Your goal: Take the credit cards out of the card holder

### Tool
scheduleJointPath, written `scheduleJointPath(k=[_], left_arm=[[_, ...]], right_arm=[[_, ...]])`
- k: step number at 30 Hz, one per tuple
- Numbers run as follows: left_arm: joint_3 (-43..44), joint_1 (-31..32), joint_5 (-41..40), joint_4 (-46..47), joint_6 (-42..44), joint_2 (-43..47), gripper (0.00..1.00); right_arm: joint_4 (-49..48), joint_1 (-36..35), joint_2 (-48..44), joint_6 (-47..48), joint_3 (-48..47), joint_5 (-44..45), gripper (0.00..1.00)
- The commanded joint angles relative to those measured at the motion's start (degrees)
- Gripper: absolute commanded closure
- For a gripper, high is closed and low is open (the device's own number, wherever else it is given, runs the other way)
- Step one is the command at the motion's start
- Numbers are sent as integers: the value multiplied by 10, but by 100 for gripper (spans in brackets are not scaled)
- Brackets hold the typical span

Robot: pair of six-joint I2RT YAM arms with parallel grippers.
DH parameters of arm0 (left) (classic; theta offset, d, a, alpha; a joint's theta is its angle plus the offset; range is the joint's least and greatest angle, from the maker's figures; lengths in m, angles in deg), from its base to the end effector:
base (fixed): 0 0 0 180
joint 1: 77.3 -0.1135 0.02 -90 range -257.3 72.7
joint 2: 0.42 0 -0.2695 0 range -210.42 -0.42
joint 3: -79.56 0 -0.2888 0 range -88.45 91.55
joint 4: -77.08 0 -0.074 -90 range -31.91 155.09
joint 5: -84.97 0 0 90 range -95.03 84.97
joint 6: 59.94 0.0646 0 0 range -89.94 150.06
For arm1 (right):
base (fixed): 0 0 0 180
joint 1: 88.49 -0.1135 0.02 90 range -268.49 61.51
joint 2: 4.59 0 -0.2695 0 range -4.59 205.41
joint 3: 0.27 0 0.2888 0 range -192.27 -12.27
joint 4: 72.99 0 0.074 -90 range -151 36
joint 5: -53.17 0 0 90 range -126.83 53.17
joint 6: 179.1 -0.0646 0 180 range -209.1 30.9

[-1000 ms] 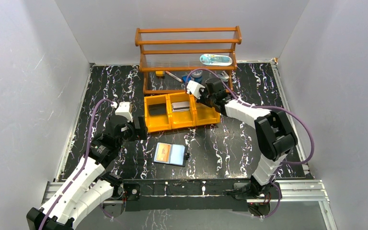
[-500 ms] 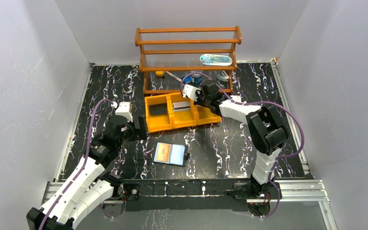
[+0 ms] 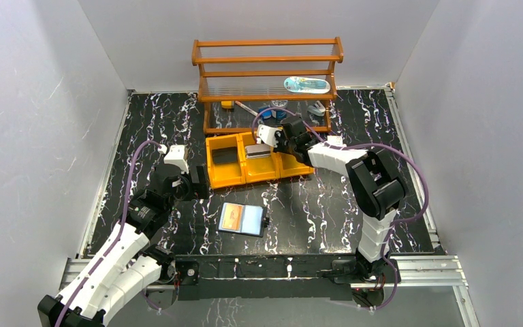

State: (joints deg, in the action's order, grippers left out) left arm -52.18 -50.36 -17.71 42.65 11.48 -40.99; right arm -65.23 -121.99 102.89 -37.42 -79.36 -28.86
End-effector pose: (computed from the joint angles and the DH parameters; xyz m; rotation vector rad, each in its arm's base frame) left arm 0.2060 -0.0888 0.2658 0.0094 2.0362 -0.2759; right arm 0.3939 0.2500 0.1518 -1.4399 1.6822 -0.3298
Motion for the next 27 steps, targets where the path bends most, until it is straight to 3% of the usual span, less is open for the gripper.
scheduleJointPath(k=[1,16,27], left_arm=[[14,-2,-3,-3,6,2,2],[14,-2,-2,-2,8,-7,2],[14,-2,3,-2,9,-10,2]], right_arm=[[5,-2,19,12,-34,-7,89],[4,-2,17,-17,-39,-17,64],[-14,-2,0,-52,-26,-31,58]])
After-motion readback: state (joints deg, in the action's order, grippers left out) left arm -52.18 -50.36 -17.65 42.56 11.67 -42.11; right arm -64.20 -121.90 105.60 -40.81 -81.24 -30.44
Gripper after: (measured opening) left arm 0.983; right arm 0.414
